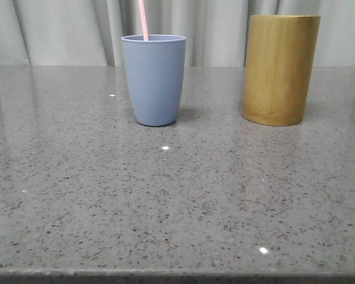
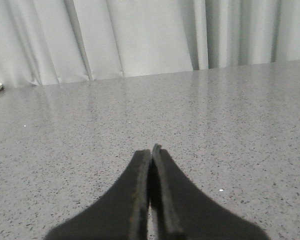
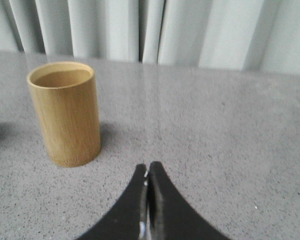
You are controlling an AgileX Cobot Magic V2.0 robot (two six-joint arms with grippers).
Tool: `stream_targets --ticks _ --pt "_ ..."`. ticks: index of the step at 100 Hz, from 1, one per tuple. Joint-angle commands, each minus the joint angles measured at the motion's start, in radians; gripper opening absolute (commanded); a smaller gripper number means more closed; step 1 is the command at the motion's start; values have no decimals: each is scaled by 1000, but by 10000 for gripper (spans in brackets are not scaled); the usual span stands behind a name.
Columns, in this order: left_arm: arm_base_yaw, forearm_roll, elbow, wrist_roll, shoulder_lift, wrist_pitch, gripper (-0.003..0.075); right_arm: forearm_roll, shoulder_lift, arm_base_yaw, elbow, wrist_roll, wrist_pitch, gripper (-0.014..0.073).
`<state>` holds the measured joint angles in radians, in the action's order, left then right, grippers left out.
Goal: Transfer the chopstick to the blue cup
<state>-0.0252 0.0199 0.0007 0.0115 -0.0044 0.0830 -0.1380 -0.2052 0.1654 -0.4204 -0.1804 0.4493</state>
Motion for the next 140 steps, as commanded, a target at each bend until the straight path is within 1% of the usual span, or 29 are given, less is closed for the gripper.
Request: stream_targets --ticks 1,14,31,42,55,71,140 --pt "3 -8 11 -12 -33 -83 -19 -28 86 -6 72 8 -173 -67" --pt "3 -8 11 -12 -33 -83 -19 -25 246 -41 216 8 -193 -67" --pt "3 -8 11 -12 -33 -83 -19 20 230 -142 303 8 -224 -67" --pt "3 -8 11 -12 -33 -83 -19 42 237 -177 341 8 -298 -67" --pt "3 -8 11 -12 -33 -83 -19 43 237 -176 384 8 -385 -67" --pt "3 -8 11 -12 -33 -83 -19 50 237 -156 439 8 -449 -67" --pt "3 -8 11 -12 -33 -83 -19 57 237 -146 449 8 -442 -67"
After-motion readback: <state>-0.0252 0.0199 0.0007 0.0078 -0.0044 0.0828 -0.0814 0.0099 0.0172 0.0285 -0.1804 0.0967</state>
